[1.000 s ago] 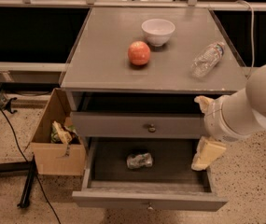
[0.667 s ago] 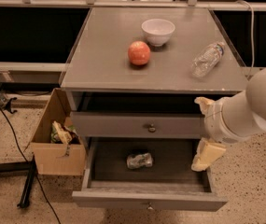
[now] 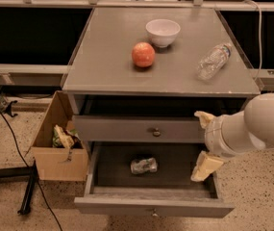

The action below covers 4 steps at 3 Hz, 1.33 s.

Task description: Pick 7up can from middle drawer and place on counter

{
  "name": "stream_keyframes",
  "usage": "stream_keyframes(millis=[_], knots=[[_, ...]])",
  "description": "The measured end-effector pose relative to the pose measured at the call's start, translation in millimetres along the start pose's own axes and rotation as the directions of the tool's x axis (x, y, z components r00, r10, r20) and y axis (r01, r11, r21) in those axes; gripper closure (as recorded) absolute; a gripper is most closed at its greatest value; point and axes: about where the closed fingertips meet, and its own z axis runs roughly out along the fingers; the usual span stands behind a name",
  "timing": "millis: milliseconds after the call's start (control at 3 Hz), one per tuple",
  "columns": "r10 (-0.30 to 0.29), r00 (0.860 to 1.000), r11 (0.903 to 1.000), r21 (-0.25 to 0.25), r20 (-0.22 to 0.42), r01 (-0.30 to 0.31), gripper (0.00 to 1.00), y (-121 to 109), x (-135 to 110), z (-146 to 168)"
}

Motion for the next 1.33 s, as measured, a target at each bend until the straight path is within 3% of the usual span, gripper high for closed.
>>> stream_keyframes(millis=[333, 667, 1000, 1333], knots=[[0.005, 1.000, 0.9998, -0.017, 0.019, -0.005, 0.00, 8, 7, 30], [-0.017, 0.997, 0.9996, -0.021, 0.074, 0.018, 0.00, 24, 6, 91], [-0.009, 0.997, 0.9997, -0.021, 0.077, 0.011, 0.00, 26, 10, 97], [-0.004, 0.995, 0.9997, -0.024, 0.099, 0.007, 0.16, 32, 16, 117]])
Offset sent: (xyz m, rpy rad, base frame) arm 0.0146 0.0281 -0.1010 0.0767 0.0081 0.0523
